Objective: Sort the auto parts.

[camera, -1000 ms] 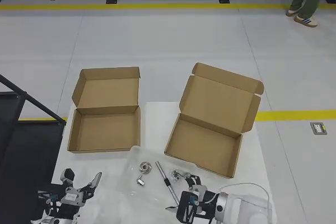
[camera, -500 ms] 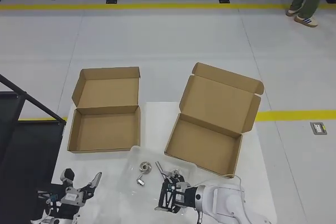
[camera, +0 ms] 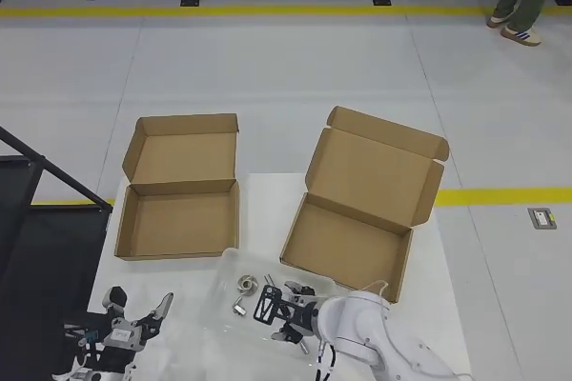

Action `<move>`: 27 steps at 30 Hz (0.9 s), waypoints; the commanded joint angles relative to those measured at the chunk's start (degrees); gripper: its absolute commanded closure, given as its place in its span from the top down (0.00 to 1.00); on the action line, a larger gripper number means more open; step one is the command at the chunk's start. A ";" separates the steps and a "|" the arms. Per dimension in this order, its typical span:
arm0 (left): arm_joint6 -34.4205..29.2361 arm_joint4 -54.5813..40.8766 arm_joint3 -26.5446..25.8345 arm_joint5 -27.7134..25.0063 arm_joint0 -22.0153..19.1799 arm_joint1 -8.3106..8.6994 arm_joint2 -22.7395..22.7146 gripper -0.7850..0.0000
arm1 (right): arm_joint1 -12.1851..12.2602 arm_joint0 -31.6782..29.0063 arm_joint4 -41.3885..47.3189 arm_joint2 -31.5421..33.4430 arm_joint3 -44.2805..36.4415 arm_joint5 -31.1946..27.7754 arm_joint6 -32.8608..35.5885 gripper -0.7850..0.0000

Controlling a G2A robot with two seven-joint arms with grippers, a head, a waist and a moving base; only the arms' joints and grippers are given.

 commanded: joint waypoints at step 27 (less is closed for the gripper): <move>0.00 0.00 0.00 0.00 0.00 0.00 0.00 1.00 | -2.58 3.84 -5.41 -3.12 5.28 8.44 7.85 0.86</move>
